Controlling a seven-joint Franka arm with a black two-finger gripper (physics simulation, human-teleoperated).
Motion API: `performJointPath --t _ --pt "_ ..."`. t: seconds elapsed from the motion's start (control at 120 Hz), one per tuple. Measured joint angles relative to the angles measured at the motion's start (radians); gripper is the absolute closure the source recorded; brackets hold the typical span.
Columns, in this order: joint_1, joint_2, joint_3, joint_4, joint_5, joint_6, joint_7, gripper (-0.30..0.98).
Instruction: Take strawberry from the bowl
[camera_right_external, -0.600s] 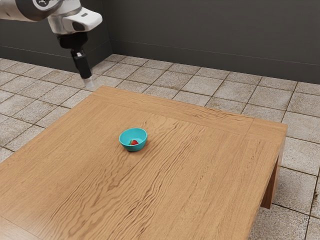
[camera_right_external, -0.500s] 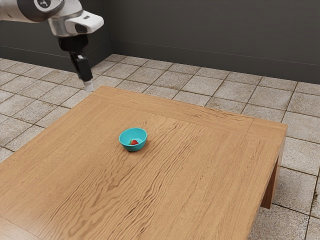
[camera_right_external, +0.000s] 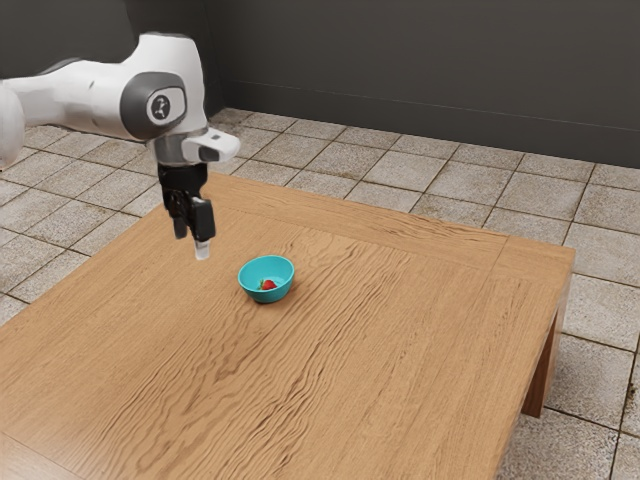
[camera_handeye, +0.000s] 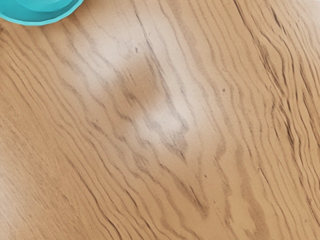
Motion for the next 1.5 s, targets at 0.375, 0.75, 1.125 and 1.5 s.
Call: performJointPath --t 0.375,0.75,1.125,1.5 --pt "0.008 0.22 -0.034 0.069 -0.001 0.266 0.126 0.01" --pt "-0.008 0.29 -0.046 0.079 0.003 0.367 0.267 0.0" --pt "0.009 0.39 -0.046 0.149 0.001 0.429 0.408 0.13" --pt "0.047 0.484 -0.042 0.232 -0.041 0.466 0.488 0.18"
